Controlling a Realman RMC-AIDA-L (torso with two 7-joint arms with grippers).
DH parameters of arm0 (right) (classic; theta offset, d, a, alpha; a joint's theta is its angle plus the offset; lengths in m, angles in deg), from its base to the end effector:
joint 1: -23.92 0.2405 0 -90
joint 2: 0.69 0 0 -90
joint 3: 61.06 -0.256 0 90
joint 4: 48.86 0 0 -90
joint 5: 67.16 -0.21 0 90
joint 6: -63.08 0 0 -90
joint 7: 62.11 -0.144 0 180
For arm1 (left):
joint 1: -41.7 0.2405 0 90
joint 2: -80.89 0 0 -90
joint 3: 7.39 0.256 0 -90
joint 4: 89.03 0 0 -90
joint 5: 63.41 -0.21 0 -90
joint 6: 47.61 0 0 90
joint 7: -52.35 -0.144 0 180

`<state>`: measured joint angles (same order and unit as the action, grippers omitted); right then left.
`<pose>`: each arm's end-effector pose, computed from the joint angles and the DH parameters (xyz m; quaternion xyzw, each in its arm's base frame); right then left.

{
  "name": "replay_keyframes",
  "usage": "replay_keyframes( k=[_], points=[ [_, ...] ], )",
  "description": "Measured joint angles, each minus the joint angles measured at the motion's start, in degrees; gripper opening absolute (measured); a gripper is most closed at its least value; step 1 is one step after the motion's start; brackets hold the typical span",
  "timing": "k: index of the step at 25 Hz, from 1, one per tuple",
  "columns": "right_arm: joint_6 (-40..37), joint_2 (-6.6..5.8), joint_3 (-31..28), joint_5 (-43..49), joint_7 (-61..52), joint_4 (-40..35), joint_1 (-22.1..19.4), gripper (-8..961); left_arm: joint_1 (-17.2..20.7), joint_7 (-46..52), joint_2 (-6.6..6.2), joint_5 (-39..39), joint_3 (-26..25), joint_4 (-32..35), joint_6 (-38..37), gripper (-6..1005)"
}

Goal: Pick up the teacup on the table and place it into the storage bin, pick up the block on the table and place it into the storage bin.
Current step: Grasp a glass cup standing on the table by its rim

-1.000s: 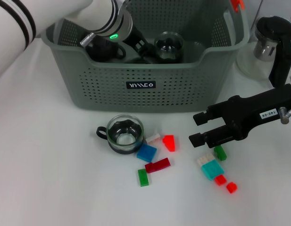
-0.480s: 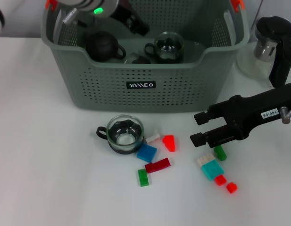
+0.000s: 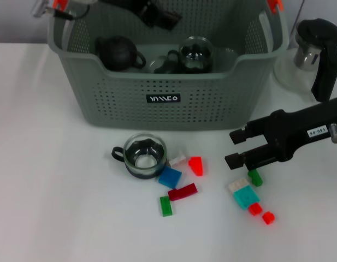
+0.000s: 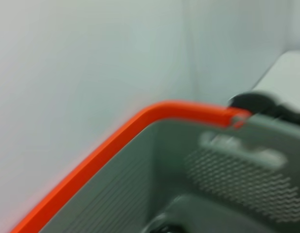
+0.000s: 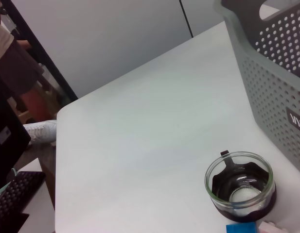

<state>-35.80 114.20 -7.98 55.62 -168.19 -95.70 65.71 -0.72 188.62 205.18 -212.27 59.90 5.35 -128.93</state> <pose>0.1911 0.3576 0.0142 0.9682 -0.2324 -0.0888 0.0254 -0.0611 0.3946 0.0584 -0.9367 -0.1320 -0.0035 0.3242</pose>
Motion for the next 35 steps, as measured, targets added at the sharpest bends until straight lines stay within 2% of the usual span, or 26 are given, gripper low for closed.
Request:
replay_keyframes(
  k=[5, 11, 15, 21, 25, 35],
  points=[
    [0.4, -0.02, -0.1, 0.0, 0.0, 0.0, -0.2, 796, 5.8, -1.4, 0.12, 6.6, 1.7, 9.5, -9.6, 716],
    [1.0, -0.32, 0.2, 0.0, 0.1, 0.6, -0.4, 796, 12.1, -4.1, 0.18, 9.9, 5.8, 12.8, -14.2, 714],
    [1.0, -0.37, 0.2, 0.0, -0.2, 0.7, -0.4, 796, 14.4, -5.9, 0.15, 9.5, 8.9, 10.8, -14.9, 713],
    [1.0, -0.32, 0.3, 0.0, -0.9, 0.8, -0.4, 796, 15.9, -9.7, 0.17, 7.2, 13.7, 8.0, -15.7, 712],
    [1.0, -0.22, 0.3, 0.0, -1.1, 1.3, -0.4, 796, 15.9, -11.7, 0.16, 2.4, 18.7, 1.9, -12.4, 711],
    [1.4, -0.01, 0.2, 0.0, -1.1, 2.2, -0.5, 796, 15.1, -16.0, 0.11, -0.6, 21.3, -5.3, -6.1, 708]
  ],
)
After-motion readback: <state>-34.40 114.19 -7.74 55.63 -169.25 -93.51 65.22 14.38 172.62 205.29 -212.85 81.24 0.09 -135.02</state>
